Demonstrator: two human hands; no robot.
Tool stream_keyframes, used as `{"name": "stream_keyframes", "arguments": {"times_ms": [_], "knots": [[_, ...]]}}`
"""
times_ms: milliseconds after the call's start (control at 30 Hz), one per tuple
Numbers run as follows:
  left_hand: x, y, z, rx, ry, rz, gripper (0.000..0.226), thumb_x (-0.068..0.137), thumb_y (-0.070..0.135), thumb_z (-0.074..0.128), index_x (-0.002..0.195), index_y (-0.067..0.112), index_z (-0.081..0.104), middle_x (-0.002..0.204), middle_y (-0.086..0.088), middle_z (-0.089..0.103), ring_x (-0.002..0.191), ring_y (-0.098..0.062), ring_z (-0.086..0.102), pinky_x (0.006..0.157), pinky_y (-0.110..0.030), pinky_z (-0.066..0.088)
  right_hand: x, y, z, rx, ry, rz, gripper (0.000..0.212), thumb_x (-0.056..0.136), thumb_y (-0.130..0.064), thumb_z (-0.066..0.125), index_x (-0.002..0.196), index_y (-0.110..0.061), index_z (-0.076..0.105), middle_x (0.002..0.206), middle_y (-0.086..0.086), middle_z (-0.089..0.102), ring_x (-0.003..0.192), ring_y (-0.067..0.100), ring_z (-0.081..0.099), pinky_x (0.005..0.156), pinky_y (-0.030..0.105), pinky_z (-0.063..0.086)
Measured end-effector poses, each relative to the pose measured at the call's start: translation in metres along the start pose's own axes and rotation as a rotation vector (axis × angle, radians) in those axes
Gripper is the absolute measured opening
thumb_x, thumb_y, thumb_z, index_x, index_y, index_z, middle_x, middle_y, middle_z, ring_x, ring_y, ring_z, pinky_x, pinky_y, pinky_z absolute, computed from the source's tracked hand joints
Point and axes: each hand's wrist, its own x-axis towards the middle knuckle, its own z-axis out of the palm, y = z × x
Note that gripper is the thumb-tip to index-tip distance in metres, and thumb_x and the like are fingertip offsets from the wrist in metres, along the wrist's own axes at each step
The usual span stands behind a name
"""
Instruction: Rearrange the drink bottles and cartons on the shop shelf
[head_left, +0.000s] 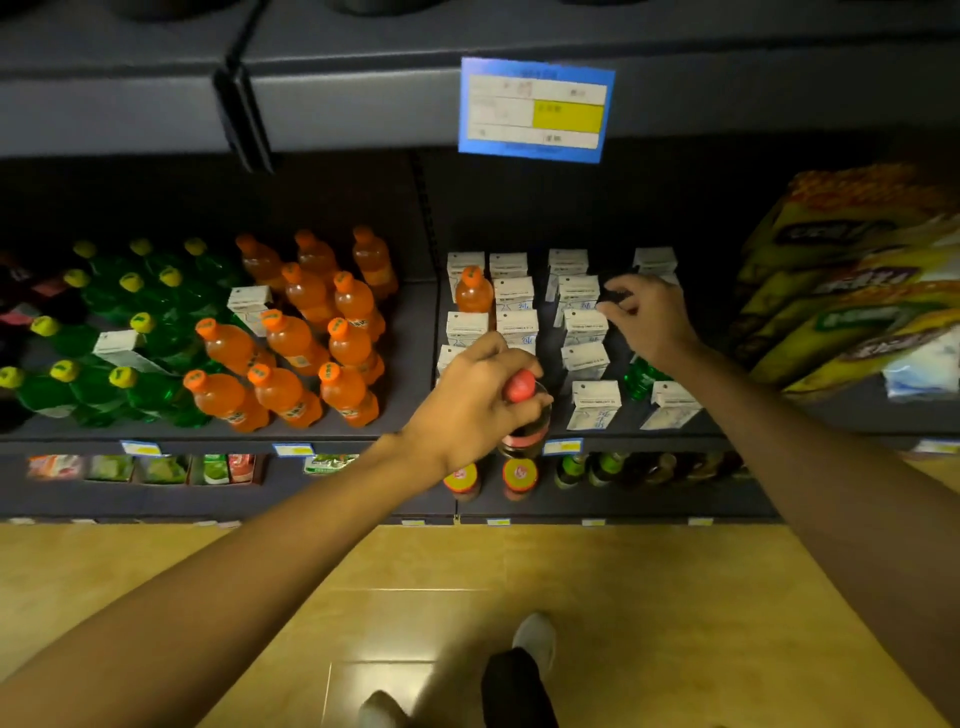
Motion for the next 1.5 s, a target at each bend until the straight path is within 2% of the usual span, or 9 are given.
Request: {"name": "stream_keyframes", "arguments": {"times_ms": [200,400,533,767,900,1100,1267,1400,1500], "knots": [[-0.055,-0.013,-0.055,0.045,0.039,-0.007,0.029,0.080,0.026,0.074,0.104,0.012,0.068,0.090,0.000,0.046,0.081,-0.014,0.050,0.073,-0.025,0.042,-0.041,-0.100,0.008,0.058,0.037,-0.183,0.023,0.088,-0.014,0.065,0.107,0.000,0.065,0.099,0.017,0.065,0.081,0.016,0.060,0.071,0.026,0.048],[-0.128,-0.051,-0.134,0.110,0.091,-0.053,0.027,0.078,0.025,0.075,0.099,0.009,0.068,0.090,-0.008,0.053,0.085,-0.025,0.057,0.076,-0.029,0.044,-0.074,-0.229,0.043,0.115,-0.057,-0.385,0.020,0.085,-0.016,0.069,0.101,-0.004,0.068,0.093,0.007,0.061,0.077,0.017,0.059,0.069,0.017,0.042],[-0.184,-0.081,-0.197,0.157,0.151,-0.117,0.027,0.077,0.024,0.076,0.097,0.007,0.068,0.088,-0.007,0.050,0.084,-0.026,0.056,0.074,-0.029,0.040,-0.095,-0.326,0.075,0.153,-0.097,-0.563,0.019,0.083,-0.015,0.071,0.100,-0.004,0.069,0.092,0.008,0.064,0.072,0.014,0.057,0.066,0.003,0.037],[-0.284,-0.139,-0.303,0.235,0.308,-0.292,0.028,0.076,0.023,0.077,0.097,0.006,0.069,0.083,-0.003,0.045,0.080,-0.026,0.053,0.069,-0.023,0.033,-0.123,-0.481,0.153,0.257,-0.192,-0.748,0.019,0.082,-0.015,0.072,0.097,-0.004,0.070,0.088,0.011,0.065,0.069,0.016,0.059,0.065,0.004,0.037],[-0.340,-0.174,-0.351,0.280,0.400,-0.401,0.028,0.077,0.026,0.077,0.098,0.008,0.070,0.084,-0.006,0.048,0.078,-0.025,0.054,0.069,-0.030,0.038,-0.137,-0.551,0.202,0.292,-0.283,-0.834,0.020,0.082,-0.014,0.072,0.098,-0.002,0.069,0.085,0.009,0.064,0.068,0.015,0.056,0.063,0.002,0.035],[-0.396,-0.220,-0.401,0.317,0.522,-0.536,0.026,0.075,0.021,0.078,0.095,0.006,0.069,0.082,-0.003,0.046,0.078,-0.019,0.047,0.065,-0.022,0.030,-0.140,-0.613,0.260,0.339,-0.357,-0.861,0.020,0.083,-0.017,0.072,0.098,-0.004,0.070,0.087,0.007,0.065,0.072,0.021,0.061,0.069,0.020,0.042],[-0.402,-0.264,-0.422,0.293,0.552,-0.623,0.028,0.078,0.024,0.076,0.100,0.008,0.069,0.092,-0.011,0.056,0.085,-0.023,0.053,0.073,-0.028,0.039,-0.120,-0.634,0.300,0.337,-0.411,-0.858,0.020,0.083,-0.018,0.072,0.097,-0.004,0.070,0.085,0.005,0.064,0.070,0.018,0.059,0.067,0.019,0.043],[-0.385,-0.299,-0.438,0.300,0.579,-0.630,0.028,0.078,0.026,0.076,0.096,0.006,0.069,0.081,0.000,0.052,0.076,-0.015,0.046,0.064,-0.018,0.026,-0.084,-0.645,0.333,0.352,-0.423,-0.798,0.019,0.082,-0.018,0.073,0.096,-0.006,0.070,0.086,0.006,0.067,0.070,0.019,0.061,0.066,0.020,0.046],[-0.367,-0.322,-0.454,0.310,0.576,-0.635,0.026,0.079,0.028,0.075,0.087,0.006,0.066,0.072,0.002,0.050,0.070,-0.015,0.043,0.061,-0.021,0.022,-0.056,-0.652,0.358,0.379,-0.431,-0.739,0.017,0.081,-0.017,0.073,0.094,-0.006,0.071,0.086,0.007,0.068,0.071,0.021,0.064,0.065,0.021,0.048]]}}
